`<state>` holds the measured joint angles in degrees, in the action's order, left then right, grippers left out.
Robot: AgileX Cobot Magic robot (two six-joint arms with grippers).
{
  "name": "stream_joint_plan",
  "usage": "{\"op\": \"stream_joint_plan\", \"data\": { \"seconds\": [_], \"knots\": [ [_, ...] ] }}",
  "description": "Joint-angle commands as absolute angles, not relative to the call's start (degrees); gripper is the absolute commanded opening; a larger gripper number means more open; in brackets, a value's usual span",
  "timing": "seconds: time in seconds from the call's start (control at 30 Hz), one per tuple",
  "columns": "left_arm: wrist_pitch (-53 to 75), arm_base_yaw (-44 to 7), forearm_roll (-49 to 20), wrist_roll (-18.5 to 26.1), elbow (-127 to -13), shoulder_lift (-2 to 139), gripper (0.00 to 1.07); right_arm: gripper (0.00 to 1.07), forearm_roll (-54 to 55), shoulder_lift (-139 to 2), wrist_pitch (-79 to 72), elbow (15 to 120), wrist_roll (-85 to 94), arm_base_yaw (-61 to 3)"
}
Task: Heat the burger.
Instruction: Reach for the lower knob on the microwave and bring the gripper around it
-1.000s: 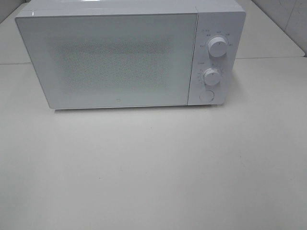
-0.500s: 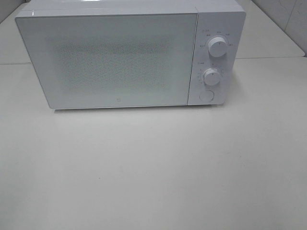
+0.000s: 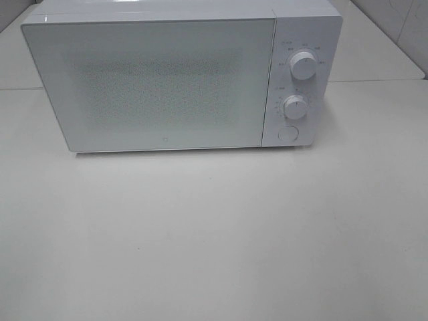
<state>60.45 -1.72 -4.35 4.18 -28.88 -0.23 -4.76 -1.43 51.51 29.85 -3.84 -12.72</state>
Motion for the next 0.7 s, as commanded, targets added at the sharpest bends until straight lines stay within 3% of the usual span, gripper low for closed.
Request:
{"op": "stream_joint_plan", "data": {
  "seconds": [0.03, 0.7],
  "knots": [
    [59.59, -1.66, -4.30, 3.78, -28.65, -1.43, 0.00, 0.55, -5.16, -5.96, 43.95, 30.19, -3.38, -12.66],
    [59.59, -1.66, -4.30, 3.78, -28.65, -1.43, 0.00, 0.55, -5.16, -36.27, 13.12, 26.70, -3.38, -12.66]
  ]
}}
